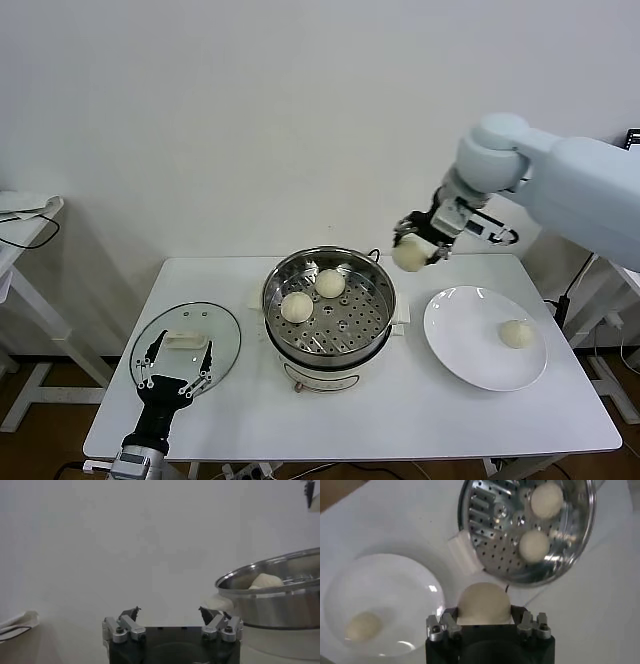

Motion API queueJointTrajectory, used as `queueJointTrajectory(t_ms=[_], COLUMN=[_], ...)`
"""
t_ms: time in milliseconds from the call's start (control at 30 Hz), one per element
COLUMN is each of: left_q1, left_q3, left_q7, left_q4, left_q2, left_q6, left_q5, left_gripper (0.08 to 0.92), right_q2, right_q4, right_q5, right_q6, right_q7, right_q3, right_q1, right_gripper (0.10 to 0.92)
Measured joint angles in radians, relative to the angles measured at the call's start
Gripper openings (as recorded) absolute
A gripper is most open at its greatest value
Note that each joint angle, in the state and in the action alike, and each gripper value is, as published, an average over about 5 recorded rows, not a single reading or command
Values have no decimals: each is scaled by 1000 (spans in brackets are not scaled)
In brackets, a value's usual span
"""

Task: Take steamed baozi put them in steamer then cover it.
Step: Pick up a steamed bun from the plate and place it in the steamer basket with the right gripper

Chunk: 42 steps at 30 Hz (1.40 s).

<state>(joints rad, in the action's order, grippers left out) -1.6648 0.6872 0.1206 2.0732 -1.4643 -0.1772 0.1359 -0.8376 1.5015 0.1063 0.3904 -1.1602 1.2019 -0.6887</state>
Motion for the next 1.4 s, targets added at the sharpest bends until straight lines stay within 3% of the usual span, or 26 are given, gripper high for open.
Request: queueJointTrajectory(t_ms=[567,1400], left_q1=[5,13], left_q3=[20,36], left_q7=[8,14], left_q4=[-17,-40], left_q2=[0,2], left_q6=[-7,-13], left_q5=[-9,-25], left_gripper=[823,823], right_q2=[-184,-294], right_q4=[16,24], right_q5=[73,27], right_q6=[105,74], right_q7=[138,80], right_q3=[83,149], right_q1=[68,101], right_gripper=[696,696])
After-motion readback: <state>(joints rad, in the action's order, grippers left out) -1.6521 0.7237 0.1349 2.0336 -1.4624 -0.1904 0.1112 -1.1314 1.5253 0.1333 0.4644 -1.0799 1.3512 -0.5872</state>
